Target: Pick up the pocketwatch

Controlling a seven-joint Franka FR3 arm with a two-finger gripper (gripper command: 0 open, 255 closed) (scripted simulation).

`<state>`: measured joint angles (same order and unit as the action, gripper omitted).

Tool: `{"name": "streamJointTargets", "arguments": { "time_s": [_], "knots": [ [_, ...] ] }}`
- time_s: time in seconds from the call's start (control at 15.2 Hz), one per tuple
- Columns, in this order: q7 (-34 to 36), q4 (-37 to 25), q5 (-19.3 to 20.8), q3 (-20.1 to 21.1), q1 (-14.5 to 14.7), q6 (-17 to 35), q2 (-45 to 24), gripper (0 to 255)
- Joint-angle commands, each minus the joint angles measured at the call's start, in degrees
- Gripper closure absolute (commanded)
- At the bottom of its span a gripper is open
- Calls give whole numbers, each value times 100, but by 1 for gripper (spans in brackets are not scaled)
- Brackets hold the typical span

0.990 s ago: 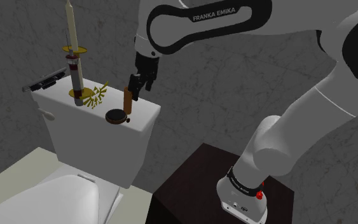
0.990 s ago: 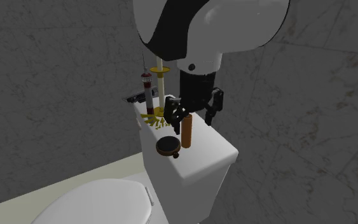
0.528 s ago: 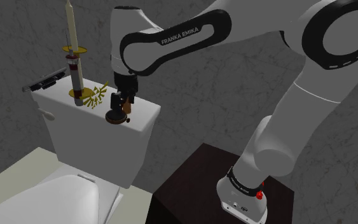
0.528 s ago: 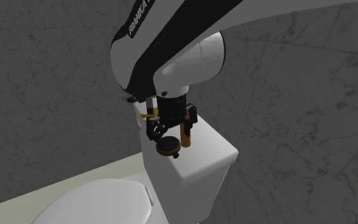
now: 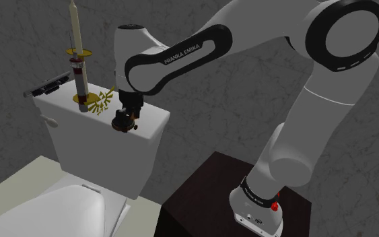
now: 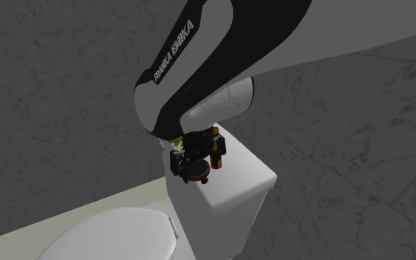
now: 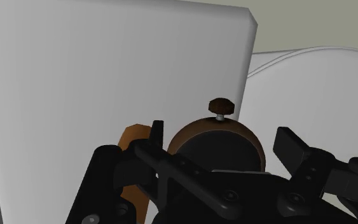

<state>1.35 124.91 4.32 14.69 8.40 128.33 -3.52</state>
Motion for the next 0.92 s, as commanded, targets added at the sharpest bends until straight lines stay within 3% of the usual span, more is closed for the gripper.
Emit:
{"name": "streamJointTargets", "arguments": {
  "time_s": [0.0,0.07,0.66,0.86],
  "knots": [
    [13,28,13,-1,1,56,-29,0],
    [17,31,13,2,4,60,-29,255],
    [13,27,13,-1,2,56,-30,255],
    [-31,-73,-39,3,-3,-163,96,255]
  ]
}}
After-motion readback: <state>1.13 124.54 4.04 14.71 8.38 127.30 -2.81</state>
